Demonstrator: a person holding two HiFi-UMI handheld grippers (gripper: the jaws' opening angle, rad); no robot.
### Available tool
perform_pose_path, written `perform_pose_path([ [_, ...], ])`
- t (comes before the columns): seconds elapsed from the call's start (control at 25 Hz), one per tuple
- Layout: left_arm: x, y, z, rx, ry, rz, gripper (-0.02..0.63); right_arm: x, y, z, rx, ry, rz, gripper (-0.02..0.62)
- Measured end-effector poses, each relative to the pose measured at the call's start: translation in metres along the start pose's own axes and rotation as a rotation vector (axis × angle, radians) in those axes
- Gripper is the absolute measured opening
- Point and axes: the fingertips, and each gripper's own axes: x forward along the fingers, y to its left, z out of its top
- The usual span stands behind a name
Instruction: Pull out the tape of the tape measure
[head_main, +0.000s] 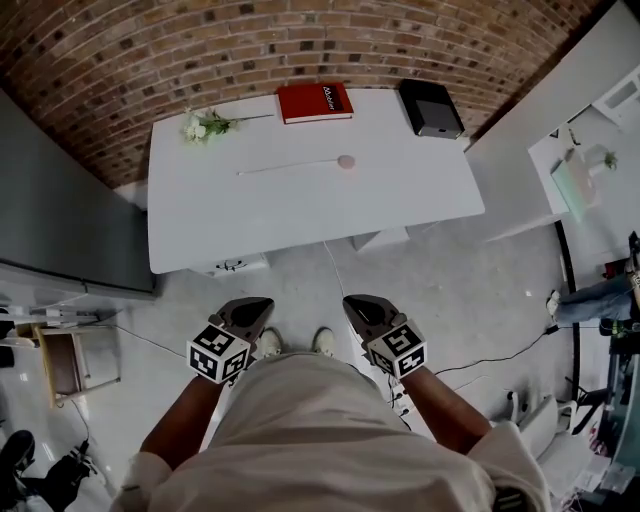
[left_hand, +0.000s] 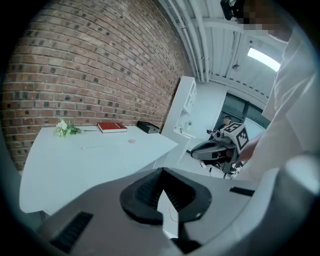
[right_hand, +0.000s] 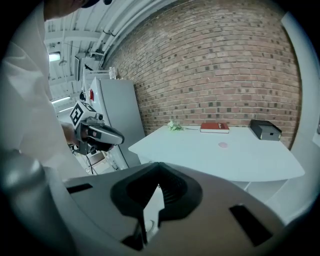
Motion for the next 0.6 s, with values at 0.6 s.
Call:
perform_pose_path([
  [0.6, 0.019, -0.021, 0.007, 0.006, -0.006, 0.051, -0.005, -0.019, -0.025, -0.002, -0.002, -0.016, 0.034, 0.003],
])
